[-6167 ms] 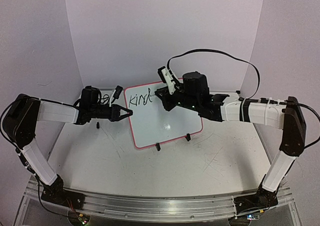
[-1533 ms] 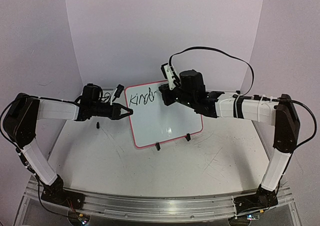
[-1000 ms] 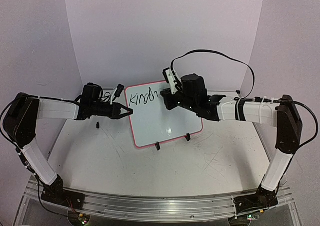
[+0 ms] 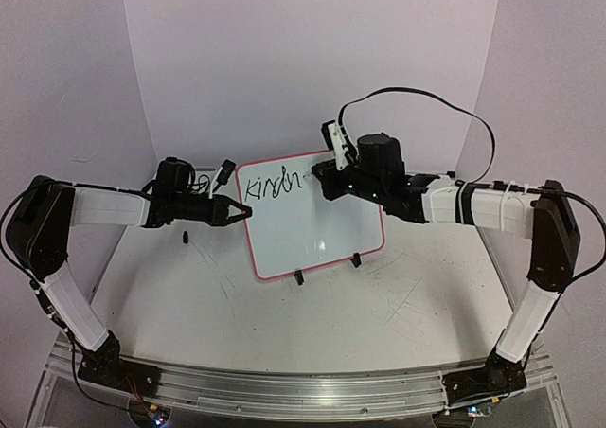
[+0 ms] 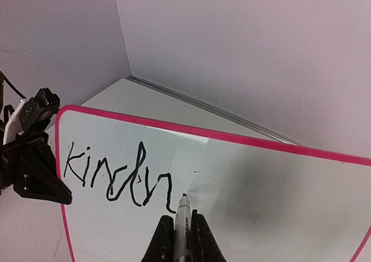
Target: Write a sentence on the whiteboard
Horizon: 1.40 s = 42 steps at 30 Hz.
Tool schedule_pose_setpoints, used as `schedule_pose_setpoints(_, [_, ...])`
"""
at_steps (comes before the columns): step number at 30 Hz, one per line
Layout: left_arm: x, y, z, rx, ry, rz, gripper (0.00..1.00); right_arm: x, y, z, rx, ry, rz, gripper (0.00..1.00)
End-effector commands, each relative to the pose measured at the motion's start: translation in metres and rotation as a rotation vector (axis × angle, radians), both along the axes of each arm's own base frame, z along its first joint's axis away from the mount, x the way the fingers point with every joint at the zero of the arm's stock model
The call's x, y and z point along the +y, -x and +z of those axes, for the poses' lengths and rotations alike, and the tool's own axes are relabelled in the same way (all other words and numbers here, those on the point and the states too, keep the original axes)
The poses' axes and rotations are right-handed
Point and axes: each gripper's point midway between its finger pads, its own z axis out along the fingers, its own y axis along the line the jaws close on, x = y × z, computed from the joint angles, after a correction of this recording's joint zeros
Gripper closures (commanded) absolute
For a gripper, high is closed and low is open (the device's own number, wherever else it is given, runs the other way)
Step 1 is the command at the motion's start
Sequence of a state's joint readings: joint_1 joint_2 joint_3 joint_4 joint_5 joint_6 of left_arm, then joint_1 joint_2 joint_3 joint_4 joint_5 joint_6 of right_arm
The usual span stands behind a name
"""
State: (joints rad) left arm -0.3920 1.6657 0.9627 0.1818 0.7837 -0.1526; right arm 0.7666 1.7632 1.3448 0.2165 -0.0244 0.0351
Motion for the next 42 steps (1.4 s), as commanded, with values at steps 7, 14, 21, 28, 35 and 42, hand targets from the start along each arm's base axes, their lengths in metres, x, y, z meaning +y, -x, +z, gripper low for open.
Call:
schedule_pose_setpoints(7, [0.025, -0.039, -0.014, -0.105, -0.151, 0.17, 1.0, 0.008, -0.009, 0.012, -0.029, -0.034, -0.014, 1.0])
schedule_pose_setpoints(14, [0.025, -0.039, -0.014, -0.104, -0.153, 0.171, 1.0, -0.008, -0.015, 0.01, -0.036, -0.016, -0.105, 1.0])
schedule_pose_setpoints(21, [0.025, -0.039, -0.014, -0.105, -0.151, 0.17, 1.0, -0.02, -0.018, 0.016, -0.056, -0.008, -0.16, 1.0])
schedule_pose_setpoints(28, [0.025, -0.039, -0.015, -0.103, -0.153, 0.171, 1.0, -0.017, -0.022, 0.017, -0.063, -0.013, -0.153, 1.0])
schedule_pose_setpoints(35, [0.025, -0.04, -0.017, -0.099, -0.155, 0.168, 1.0, -0.007, -0.022, 0.023, -0.077, -0.033, -0.112, 1.0])
schedule_pose_setpoints(42, [0.024, -0.04, -0.016, -0.101, -0.154, 0.167, 1.0, 0.0, -0.023, 0.022, -0.071, -0.042, -0.089, 1.0])
